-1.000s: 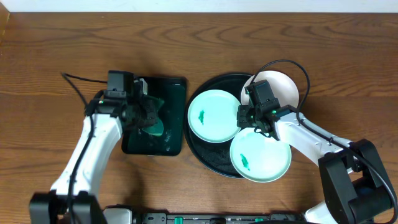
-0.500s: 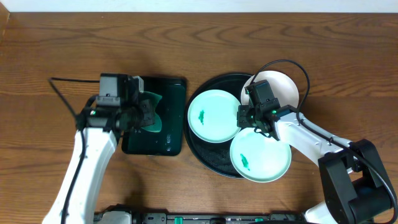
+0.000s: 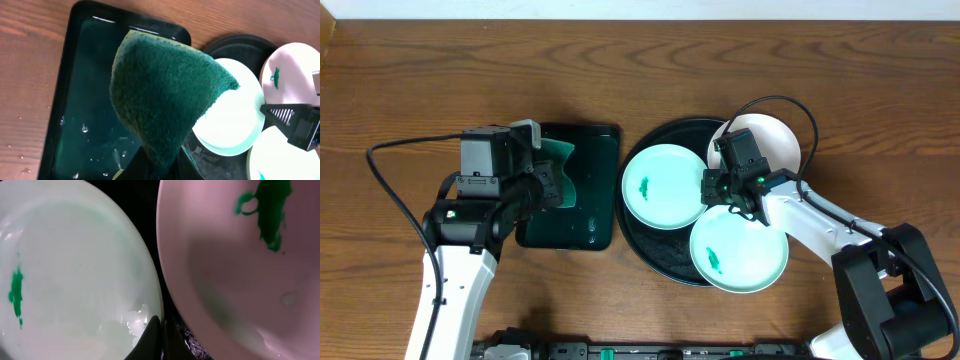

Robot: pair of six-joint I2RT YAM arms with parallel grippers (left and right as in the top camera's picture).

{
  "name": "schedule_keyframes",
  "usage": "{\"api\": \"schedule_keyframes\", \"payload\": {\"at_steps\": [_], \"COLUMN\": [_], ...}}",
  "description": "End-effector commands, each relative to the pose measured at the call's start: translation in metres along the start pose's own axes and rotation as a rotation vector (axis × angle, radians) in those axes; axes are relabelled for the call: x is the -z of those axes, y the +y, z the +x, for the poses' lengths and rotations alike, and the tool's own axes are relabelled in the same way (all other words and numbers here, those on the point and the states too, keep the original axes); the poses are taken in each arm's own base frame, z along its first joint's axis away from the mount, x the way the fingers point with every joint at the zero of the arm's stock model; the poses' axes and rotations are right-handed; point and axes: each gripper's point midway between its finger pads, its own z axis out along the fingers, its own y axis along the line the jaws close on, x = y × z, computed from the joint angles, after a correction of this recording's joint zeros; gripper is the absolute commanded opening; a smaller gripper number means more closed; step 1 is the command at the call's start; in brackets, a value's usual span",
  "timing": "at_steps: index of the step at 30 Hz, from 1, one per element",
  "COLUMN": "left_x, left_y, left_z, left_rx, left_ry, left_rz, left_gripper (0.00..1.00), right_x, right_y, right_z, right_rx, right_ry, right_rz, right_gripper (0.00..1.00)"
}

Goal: Clean dirty plates on tray and stack at the side
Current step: 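Move the held sponge right onto the left pale green plate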

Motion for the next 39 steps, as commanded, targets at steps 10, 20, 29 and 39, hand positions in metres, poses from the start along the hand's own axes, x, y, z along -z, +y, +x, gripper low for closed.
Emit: {"api": "schedule_keyframes", "payload": {"at_steps": [10, 20, 29, 39], "left_x": [0.001, -0.001, -0.011, -0.042], "left_y": [-0.001, -0.006, -0.001, -0.046], "left_z": [-0.008, -0.027, -0.009, 0.007], "left_rx": [0.081, 0.136, 0.199, 0.087], "left_ry": [0.093, 0.299, 0.36, 0.351], "left_rz": [-0.037, -0.102, -0.128, -0.056], "left_gripper": [0.07, 0.07, 0.07, 0.07], "right_x": [-0.004, -0.004, -0.004, -0.004], "right_y": [-0.001, -0.001, -0.001, -0.001], "right_z": [0.006, 0.006, 0.006, 0.006], "right_rx": [0.004, 0.004, 0.004, 0.004], "right_ry": [0.015, 0.016, 0.014, 0.015], "right_rz": [0.006, 0.006, 0.006, 0.006], "right_gripper": [0.02, 0.02, 0.02, 0.01]}}
